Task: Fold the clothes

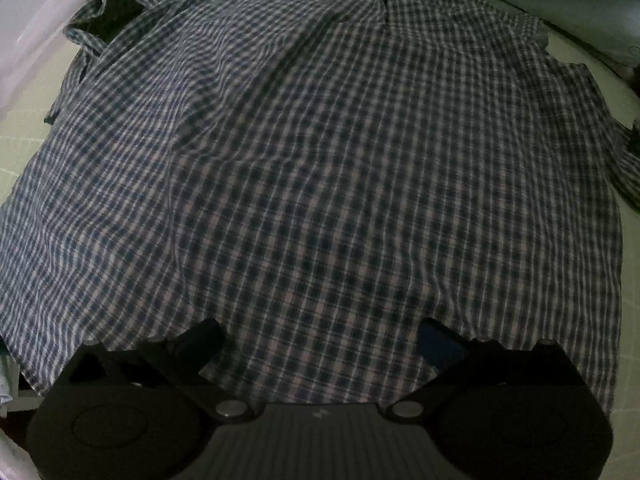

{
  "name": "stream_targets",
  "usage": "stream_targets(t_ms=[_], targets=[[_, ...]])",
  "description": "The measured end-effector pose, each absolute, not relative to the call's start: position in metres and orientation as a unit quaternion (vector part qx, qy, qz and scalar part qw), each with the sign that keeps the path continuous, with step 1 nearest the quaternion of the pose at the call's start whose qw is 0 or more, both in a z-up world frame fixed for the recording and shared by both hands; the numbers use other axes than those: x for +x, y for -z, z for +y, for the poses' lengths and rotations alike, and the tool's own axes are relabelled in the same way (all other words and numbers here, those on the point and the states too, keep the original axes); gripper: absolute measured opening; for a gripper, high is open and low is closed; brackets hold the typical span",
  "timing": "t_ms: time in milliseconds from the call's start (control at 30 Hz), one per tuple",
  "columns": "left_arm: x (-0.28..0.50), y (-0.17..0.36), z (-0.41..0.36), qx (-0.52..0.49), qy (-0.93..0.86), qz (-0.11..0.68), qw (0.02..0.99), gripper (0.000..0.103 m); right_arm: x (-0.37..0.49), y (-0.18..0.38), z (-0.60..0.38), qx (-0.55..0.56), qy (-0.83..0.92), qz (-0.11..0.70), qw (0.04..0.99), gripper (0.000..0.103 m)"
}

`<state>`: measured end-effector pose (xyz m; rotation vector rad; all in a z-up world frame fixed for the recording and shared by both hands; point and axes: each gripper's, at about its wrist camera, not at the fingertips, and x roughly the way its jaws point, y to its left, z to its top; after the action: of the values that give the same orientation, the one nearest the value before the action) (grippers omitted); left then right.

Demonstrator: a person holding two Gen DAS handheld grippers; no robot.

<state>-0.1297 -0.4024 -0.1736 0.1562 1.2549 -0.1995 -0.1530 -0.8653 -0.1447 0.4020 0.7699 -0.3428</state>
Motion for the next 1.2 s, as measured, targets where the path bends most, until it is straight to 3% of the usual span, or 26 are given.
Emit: stream_targets(t_ms=[300,400,467,600,1200], targets=[[-0.134,0.171,-0.4,0.065,0.085,0.581,0.807,0.103,-0.088,0.16,-0.879,0.192,0.179,0.376,0.888,0.102],[-0.136,0.17,-0.4,0.064,0.084,0.58,0.808,0.103,-0.075,0.162,-0.871,0.145,0.205,0.384,0.888,0.088],[-0.138,0.169,-0.399,0.064,0.083,0.577,0.81,0.103,-0.074,0.162,-0.864,0.107,0.204,0.389,0.892,0.072],[-0.147,0.166,-0.403,0.062,0.082,0.571,0.815,0.103,-0.088,0.16,-0.863,0.094,0.191,0.39,0.896,0.061],[-0.15,0.167,-0.412,0.057,0.075,0.549,0.831,0.103,-0.241,0.159,-0.846,0.141,0.259,0.4,0.868,0.06]])
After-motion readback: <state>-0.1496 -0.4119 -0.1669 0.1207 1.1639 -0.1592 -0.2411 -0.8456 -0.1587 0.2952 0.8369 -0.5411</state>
